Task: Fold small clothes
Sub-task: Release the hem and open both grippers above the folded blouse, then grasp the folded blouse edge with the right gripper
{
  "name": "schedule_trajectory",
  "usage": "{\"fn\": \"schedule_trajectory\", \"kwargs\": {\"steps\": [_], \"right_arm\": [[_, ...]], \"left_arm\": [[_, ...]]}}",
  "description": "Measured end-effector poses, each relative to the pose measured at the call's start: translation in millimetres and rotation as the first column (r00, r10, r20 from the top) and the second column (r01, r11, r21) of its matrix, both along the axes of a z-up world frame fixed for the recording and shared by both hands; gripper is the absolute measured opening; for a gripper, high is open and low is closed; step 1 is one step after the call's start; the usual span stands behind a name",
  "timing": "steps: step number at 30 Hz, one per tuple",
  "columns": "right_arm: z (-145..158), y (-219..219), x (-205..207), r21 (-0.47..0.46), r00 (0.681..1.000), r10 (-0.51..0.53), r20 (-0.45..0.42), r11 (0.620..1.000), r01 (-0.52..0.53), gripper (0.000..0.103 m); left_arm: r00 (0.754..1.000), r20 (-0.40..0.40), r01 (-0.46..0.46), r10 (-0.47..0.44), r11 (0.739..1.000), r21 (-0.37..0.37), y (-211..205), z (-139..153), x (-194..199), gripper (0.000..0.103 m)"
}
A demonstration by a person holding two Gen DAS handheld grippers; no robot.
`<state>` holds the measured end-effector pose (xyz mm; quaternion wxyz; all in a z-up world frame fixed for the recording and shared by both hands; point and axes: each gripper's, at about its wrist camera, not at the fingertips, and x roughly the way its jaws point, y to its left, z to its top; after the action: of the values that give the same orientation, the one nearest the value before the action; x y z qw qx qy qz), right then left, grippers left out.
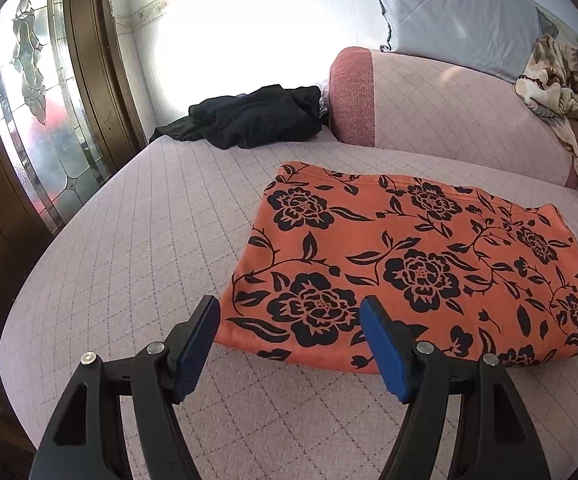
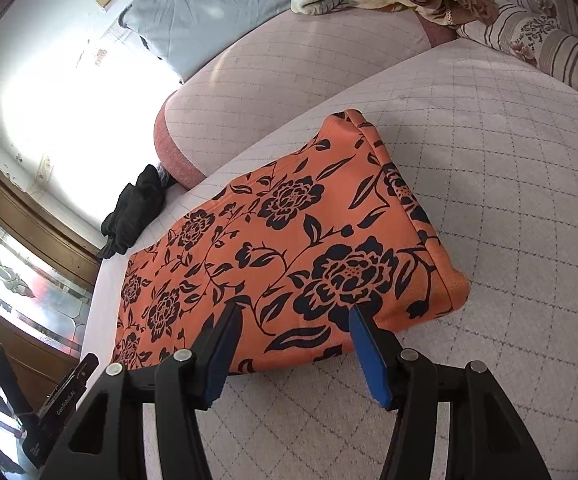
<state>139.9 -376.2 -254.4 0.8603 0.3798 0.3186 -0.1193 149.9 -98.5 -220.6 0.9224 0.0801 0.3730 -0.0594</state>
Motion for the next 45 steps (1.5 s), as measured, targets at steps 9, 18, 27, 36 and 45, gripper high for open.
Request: {"fn": "schedule_trajectory", "kwargs": {"steps": [9,18,27,36,45], "right_arm": [[-11.1,-11.3,17.8,0.024,1.0,-0.016,-0.006,1.0,0.017,0.06],[-32.3,-24.4,24.3,0.139,0.999,-0.02,-0.027,0.99,0.023,0.062],[-7.0,-13.3,13.8,0.083,0.992,0.009,0.13,0.996,-0.02,0.064],[-20.1,-29.3,11.7,0.102,0.996,-0.073,0.044,0.992,0.068,0.064],[-42.2,-53.1,13.9,0.1,0.983,-0.137,-0.12,0.984,0.149,0.025]], "left_arm": [[1.0,-0.02,-0.013,0.013,1.0,0.015,-2.3,-9.0,11.7,0.073],[0.938,-0.338,-0.129,0.081,0.984,-0.122,25.0,-63.0,51.0,0.078],[0.955,-0.223,-0.227,0.197,0.967,-0.117,52.0,-40.4,46.7,0.078],[0.937,-0.268,-0.254,0.222,0.963,-0.09,60.0,-48.2,54.0,0.079],[0.91,-0.329,-0.284,0.253,0.957,-0.052,66.3,-65.0,68.2,0.079]]}}
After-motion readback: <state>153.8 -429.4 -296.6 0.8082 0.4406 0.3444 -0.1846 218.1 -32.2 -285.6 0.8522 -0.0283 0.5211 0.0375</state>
